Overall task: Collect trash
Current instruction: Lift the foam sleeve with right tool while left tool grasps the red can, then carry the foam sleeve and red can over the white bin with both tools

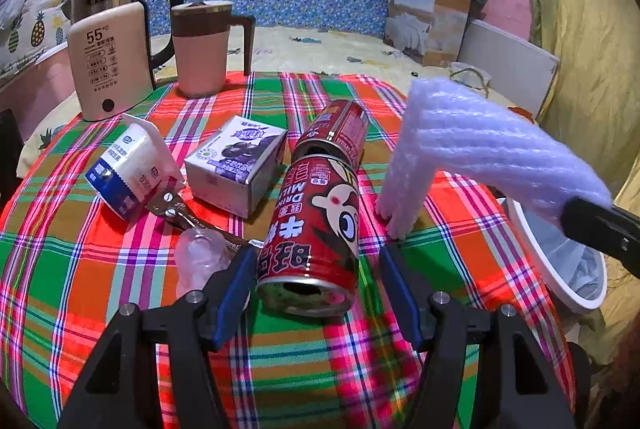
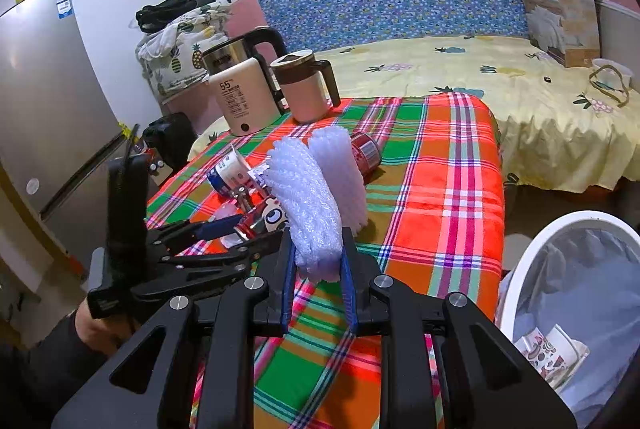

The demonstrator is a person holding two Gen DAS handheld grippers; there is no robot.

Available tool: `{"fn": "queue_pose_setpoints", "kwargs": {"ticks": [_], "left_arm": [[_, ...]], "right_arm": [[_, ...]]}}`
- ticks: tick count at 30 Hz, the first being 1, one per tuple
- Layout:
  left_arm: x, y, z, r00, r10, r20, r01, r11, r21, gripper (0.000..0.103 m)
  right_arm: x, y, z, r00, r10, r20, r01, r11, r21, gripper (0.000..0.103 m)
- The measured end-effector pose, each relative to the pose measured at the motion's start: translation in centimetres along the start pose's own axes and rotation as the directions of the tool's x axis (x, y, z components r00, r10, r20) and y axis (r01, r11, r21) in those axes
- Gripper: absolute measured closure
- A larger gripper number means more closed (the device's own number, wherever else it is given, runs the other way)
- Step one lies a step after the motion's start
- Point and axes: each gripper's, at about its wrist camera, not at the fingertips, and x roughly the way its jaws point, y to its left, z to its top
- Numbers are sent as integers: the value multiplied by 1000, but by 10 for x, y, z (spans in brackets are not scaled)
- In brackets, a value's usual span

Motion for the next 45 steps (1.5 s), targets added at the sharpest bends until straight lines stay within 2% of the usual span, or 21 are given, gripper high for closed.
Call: {"fn": "queue_pose_setpoints", "kwargs": {"ticks": [2, 3, 4, 18, 27, 34, 45], "left_arm": [[3, -1, 0, 1000, 15, -13, -15, 1000, -4, 39], [3, -2, -1, 1000, 22, -13, -22, 1000, -6, 47], [1, -2, -1, 1000, 26, -12, -26, 1000, -8, 47], [-39, -4, -18, 996, 71, 62, -69, 997, -31, 48], [-69, -4, -25, 992, 84, 96, -80, 996, -45, 48], [-85, -16, -30, 991, 70, 112, -67, 997, -33, 48], [-93, -48, -31, 993, 8, 117, -10, 1000, 13, 48]], "right_arm": [[-2, -1, -1, 1000, 3, 4, -3, 1000, 0, 81], [-3, 0, 0, 1000, 2, 7, -2, 1000, -1, 81], [-5, 0, -1, 1000, 4, 10, -4, 1000, -1, 81], [-22, 8, -5, 999, 0, 39, 0, 1000, -17, 81], [-33, 10, -11, 998, -42, 51, 43, 999, -21, 81], [-45, 3, -18, 994, -92, 59, 92, 996, -3, 81], [-66, -18, -33, 985, -158, 62, 155, 987, 50, 81]]}}
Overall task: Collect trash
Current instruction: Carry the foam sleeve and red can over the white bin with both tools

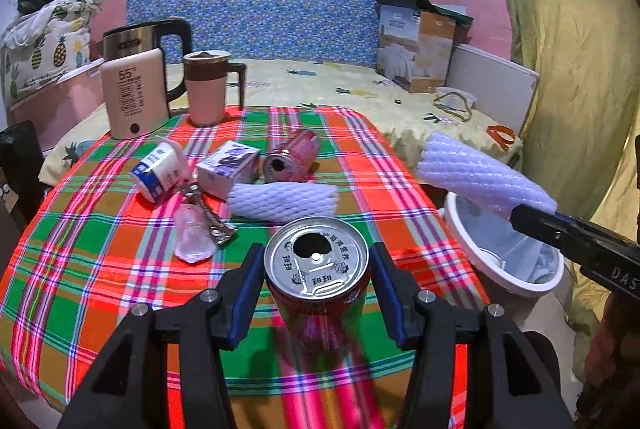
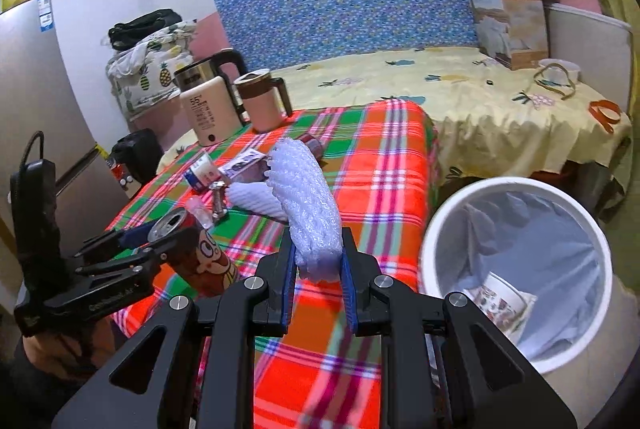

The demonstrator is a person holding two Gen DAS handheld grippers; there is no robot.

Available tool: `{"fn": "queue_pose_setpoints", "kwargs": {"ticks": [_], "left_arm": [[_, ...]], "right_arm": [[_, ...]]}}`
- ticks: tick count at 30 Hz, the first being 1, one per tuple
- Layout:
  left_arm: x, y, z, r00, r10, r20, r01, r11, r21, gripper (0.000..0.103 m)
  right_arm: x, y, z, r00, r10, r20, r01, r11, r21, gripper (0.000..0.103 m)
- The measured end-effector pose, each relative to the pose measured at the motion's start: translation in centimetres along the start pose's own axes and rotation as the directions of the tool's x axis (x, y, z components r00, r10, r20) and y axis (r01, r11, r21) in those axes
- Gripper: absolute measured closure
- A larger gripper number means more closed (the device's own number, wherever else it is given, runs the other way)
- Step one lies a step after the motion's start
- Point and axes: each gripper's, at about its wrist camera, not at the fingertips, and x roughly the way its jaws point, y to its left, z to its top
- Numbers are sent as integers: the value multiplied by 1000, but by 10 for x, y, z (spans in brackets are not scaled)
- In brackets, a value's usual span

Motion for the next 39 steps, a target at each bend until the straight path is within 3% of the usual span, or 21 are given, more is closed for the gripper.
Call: {"fn": "queue_pose_setpoints", "kwargs": {"ticks": [19, 39], "left_arm": [[18, -76, 3, 990, -131, -45, 135, 986, 99, 48], [51, -162, 14, 940, -319, -119, 337, 921, 195, 48]], "right_arm": [[-26, -58, -18, 994, -112, 8, 111, 987, 113, 81], [-35, -123, -42, 970, -235, -60, 243, 938, 249, 81]]}}
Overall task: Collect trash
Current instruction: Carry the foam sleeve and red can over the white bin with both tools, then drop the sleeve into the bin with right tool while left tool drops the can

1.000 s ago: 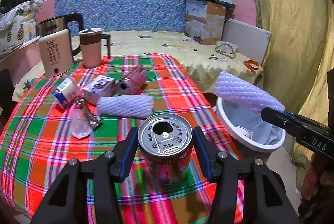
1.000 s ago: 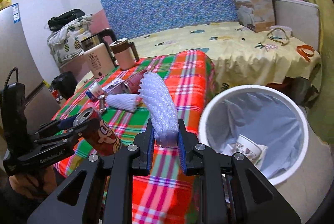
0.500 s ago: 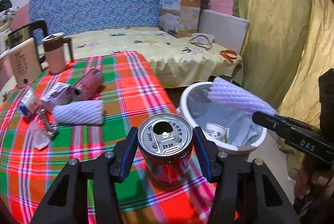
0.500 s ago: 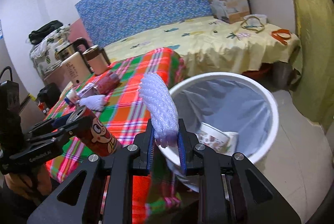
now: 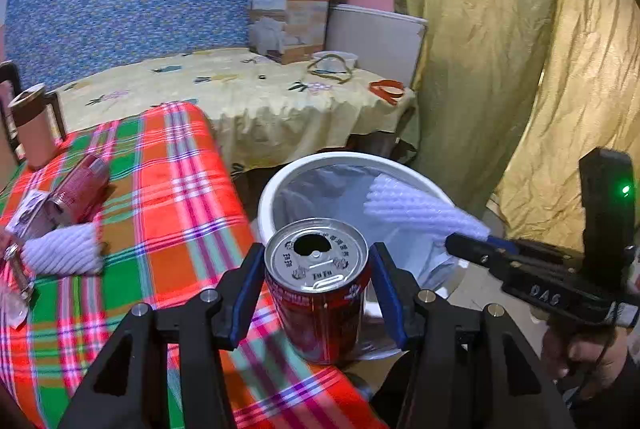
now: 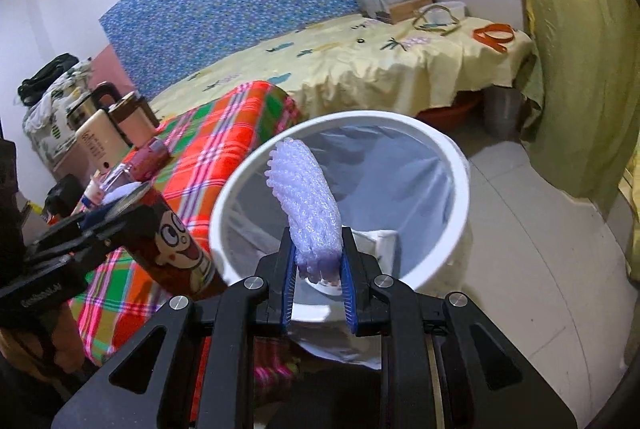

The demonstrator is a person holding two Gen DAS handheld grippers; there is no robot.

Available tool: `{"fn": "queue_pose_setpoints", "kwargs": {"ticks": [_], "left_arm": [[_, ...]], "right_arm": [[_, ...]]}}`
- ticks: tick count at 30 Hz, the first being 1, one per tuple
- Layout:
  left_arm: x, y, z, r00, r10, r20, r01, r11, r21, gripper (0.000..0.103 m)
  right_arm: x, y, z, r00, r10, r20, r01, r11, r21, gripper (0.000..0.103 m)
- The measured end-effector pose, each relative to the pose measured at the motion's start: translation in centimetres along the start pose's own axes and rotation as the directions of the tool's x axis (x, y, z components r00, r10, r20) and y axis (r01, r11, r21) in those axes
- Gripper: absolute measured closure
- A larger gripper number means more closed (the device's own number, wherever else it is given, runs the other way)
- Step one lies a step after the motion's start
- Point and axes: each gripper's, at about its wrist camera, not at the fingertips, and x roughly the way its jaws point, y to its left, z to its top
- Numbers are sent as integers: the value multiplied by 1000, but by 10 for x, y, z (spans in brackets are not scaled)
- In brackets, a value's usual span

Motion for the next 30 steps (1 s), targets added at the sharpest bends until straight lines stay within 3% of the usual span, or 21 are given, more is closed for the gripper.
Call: {"fn": "queue_pose_setpoints", "kwargs": {"ticks": [10, 22, 25, 29, 30], "left_arm": [[8, -11, 28, 999, -30, 39, 29, 999, 32, 48], [50, -17, 26, 996, -77, -50, 78, 997, 14, 48], [56, -17, 25, 994, -83, -66, 84, 996, 11, 48], [57, -15, 24, 994, -92, -65, 93, 996, 8, 47], [56, -15, 24, 994, -90, -62, 91, 996, 7, 46]], "right_arm": [[5, -11, -2, 1000, -4, -12, 4, 1000, 22, 81], [9, -16, -3, 998, -21, -58, 21, 1000, 11, 77], [10, -15, -2, 998, -22, -63, 23, 1000, 3, 69], [10, -16, -2, 998, -20, -60, 20, 1000, 6, 49], [9, -16, -2, 998, -22, -58, 23, 1000, 6, 48]]}}
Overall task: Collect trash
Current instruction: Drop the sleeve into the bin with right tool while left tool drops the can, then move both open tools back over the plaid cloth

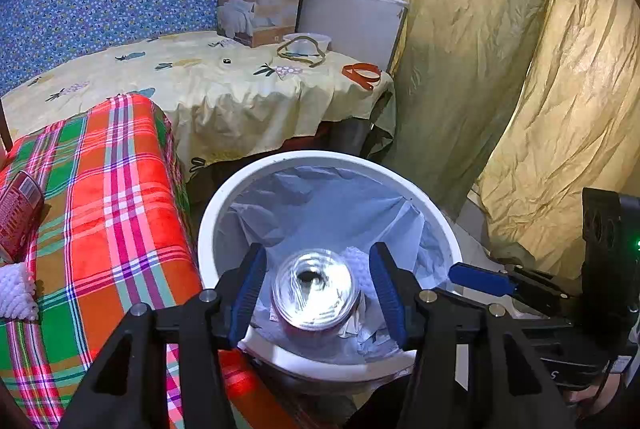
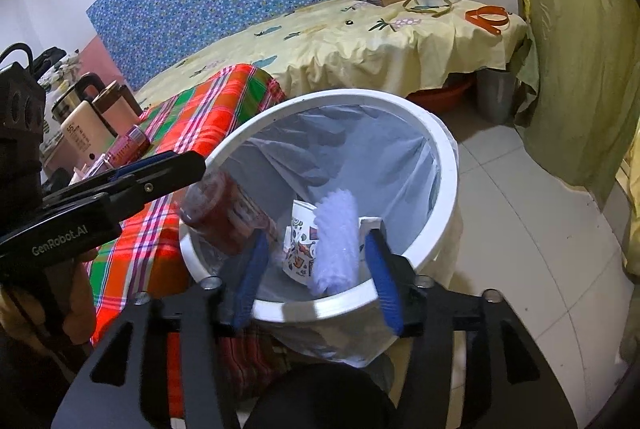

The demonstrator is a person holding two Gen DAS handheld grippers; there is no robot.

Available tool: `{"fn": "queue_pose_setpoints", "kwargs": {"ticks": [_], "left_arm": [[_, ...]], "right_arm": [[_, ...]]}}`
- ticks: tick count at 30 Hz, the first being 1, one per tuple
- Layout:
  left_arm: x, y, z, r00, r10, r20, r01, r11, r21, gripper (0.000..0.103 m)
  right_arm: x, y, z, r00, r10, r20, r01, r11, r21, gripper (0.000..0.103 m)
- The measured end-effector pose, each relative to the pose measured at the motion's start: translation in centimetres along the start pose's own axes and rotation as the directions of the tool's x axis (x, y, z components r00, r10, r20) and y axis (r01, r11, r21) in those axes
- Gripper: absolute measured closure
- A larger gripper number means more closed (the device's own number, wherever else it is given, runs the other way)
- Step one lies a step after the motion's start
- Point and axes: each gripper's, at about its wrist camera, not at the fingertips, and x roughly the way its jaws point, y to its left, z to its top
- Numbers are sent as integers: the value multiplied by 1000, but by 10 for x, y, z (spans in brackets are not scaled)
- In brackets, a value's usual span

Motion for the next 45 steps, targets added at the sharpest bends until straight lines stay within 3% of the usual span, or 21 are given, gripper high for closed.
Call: {"fn": "queue_pose_setpoints", "kwargs": {"ticks": [11, 24, 34, 45], "left_arm": [[-20, 15, -10, 1000, 19, 19, -18, 999, -32, 44], [-60, 44, -43, 994, 95, 46, -90, 989, -115, 44], [-85, 70, -62, 983, 175, 57, -164, 973, -163, 44], [-111, 107, -81, 956, 287, 62, -265, 936, -232, 44]], "right_arm": [[-12, 10, 2, 999, 4, 36, -4, 1000, -2, 48], [-13, 45, 1, 995, 97, 37, -95, 994, -60, 48], [-7, 78, -1, 988, 152, 13, -149, 981, -120, 48], [2, 112, 4, 979, 205, -8, -203, 962, -183, 49]]}}
